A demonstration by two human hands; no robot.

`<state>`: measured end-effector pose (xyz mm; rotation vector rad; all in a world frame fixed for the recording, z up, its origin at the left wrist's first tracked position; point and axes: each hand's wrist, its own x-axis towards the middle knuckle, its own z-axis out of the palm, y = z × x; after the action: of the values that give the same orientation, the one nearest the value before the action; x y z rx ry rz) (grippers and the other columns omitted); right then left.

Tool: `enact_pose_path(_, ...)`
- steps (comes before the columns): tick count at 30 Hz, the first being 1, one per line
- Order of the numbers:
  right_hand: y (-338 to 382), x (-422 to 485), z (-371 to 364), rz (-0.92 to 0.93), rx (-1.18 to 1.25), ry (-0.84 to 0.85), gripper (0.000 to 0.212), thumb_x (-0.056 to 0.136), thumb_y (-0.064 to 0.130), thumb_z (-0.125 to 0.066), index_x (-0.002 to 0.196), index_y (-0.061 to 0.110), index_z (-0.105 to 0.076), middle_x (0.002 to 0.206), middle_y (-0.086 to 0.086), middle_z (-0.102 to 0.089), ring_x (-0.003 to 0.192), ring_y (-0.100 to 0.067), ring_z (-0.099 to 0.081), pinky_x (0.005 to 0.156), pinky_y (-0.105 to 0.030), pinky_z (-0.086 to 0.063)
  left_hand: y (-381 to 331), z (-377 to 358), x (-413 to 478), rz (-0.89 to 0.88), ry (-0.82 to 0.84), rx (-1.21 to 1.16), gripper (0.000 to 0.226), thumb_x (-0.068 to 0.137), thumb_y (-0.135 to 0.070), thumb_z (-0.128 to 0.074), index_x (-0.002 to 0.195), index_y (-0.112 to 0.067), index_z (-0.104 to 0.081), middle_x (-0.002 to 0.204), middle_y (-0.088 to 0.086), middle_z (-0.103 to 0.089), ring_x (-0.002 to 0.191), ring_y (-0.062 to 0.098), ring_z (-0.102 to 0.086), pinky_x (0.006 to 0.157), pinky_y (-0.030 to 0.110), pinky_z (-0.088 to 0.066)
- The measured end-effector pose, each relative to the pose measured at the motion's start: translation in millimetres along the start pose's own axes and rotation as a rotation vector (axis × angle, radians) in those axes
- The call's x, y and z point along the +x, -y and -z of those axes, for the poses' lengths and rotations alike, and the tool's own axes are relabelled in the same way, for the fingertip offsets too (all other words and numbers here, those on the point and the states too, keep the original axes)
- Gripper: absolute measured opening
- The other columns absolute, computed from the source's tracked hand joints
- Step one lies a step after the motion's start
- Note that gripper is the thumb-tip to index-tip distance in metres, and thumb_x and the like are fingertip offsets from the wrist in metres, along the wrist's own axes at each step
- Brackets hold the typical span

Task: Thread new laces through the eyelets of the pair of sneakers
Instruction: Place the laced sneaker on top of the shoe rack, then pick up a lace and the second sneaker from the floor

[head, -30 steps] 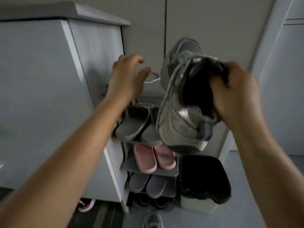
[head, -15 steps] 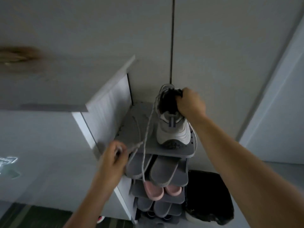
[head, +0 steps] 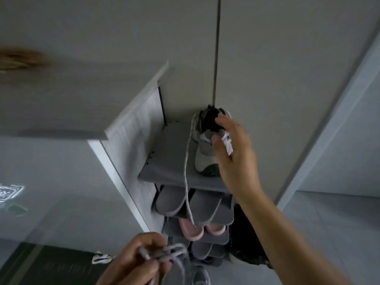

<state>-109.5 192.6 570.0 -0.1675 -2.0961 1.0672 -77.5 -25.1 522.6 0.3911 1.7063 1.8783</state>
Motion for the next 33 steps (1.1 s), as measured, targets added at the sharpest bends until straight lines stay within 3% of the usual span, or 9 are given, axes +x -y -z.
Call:
enact_pose_path(3,0.5,-73.6,-1.1,0.192,0.101,0.025,0.028,0.090,0.018,-0.045,0.115,0.016,-0.055,0.128,0.007,-0.053,0.124,-0.008,-0.044,0.102,-0.032,-0.039,36.0,-10.6,-7.9,0.109,0.091,-0.129,0.063,0.049,-0.021,-0.072,0.104,0.000,-0.049,0.062,0.016,-0.061,0.038,0.014,-0.036,0.037,0.016,-0.030)
enact_pose_path(6,-21.7,-137.2,-5.5,0.236,0.148,0.080,0.026,0.092,0.025,-0.042,0.117,0.027,-0.049,0.124,0.018,-0.051,0.119,-0.003,-0.048,0.095,-0.022,-0.041,77.9,-21.0,2.4,0.064,0.049,-0.166,0.058,0.051,-0.020,-0.069,0.100,0.000,-0.045,0.050,0.009,-0.055,0.027,0.009,-0.026,0.031,0.011,-0.021)
enact_pose_path(9,-56.7,-187.8,-17.5,-0.114,0.286,0.255,0.034,0.081,0.064,-0.041,0.108,0.045,-0.048,0.112,0.023,-0.058,0.104,0.000,-0.058,0.081,-0.020,-0.049,118.6,-31.6,11.9,-0.002,0.097,-0.218,0.048,0.060,-0.026,-0.072,0.096,-0.001,-0.052,0.052,0.009,-0.057,0.027,0.006,-0.025,0.030,0.011,-0.019)
enact_pose_path(11,-87.4,-215.1,-26.5,-0.351,0.400,0.380,0.055,0.065,0.080,-0.045,0.097,0.038,-0.056,0.088,0.013,-0.066,0.077,-0.001,-0.064,0.063,-0.018,-0.050,151.2,-34.8,14.5,-0.035,0.097,-0.192,0.043,0.067,-0.026,-0.069,0.100,-0.003,-0.054,0.049,0.005,-0.048,0.031,0.007,-0.027,0.032,0.015,-0.024)
enact_pose_path(15,-124.5,-257.0,-23.4,-0.478,0.455,0.354,0.039,0.074,0.047,-0.053,0.075,0.009,-0.060,0.047,0.009,-0.051,0.046,-0.001,-0.042,0.046,-0.013,-0.035,202.5,-31.2,4.9,-0.045,0.052,-0.156,0.040,0.066,-0.012,-0.070,0.103,-0.010,-0.055,0.064,0.004,-0.053,0.042,0.009,-0.035,0.041,0.016,-0.034)
enact_pose_path(18,-124.5,-281.5,-6.0,-0.542,0.456,0.320,0.025,0.077,0.036,-0.055,0.073,0.011,-0.059,0.046,0.009,-0.048,0.048,-0.006,-0.041,0.046,-0.016,-0.036,215.0,-29.2,-27.9,0.059,0.049,-0.047,0.051,0.059,-0.017,-0.075,0.106,-0.010,-0.058,0.071,0.001,-0.060,0.046,0.006,-0.042,0.044,0.014,-0.035)
enact_pose_path(27,-98.1,-322.1,47.3,-0.624,0.494,0.093,0.023,0.094,0.013,-0.046,0.076,0.004,-0.056,0.065,-0.003,-0.057,0.057,-0.006,-0.053,0.059,-0.016,-0.046,221.8,-25.6,-97.7,0.097,-0.110,0.308,0.004,0.080,-0.013,-0.065,0.077,-0.012,-0.066,0.054,-0.005,-0.054,0.052,0.009,-0.041,0.050,0.017,-0.035)
enact_pose_path(30,-93.9,-328.4,56.3,-0.646,0.524,0.015,0.020,0.094,0.009,-0.046,0.077,0.009,-0.056,0.076,-0.003,-0.062,0.071,-0.010,-0.057,0.072,-0.023,-0.048,216.0,-15.1,-106.9,0.060,-0.236,0.184,0.011,0.085,-0.011,-0.058,0.080,-0.006,-0.066,0.047,-0.005,-0.046,0.045,0.009,-0.036,0.042,0.014,-0.032)
enact_pose_path(33,-94.5,-336.1,61.8,-0.740,0.649,-0.145,0.021,0.094,0.006,-0.044,0.075,0.010,-0.053,0.069,-0.002,-0.062,0.061,-0.010,-0.057,0.062,-0.021,-0.050,212.3,-5.3,-114.3,0.061,-0.316,0.087,0.013,0.087,-0.011,-0.055,0.090,-0.004,-0.065,0.052,-0.002,-0.047,0.042,0.007,-0.035,0.040,0.014,-0.030)
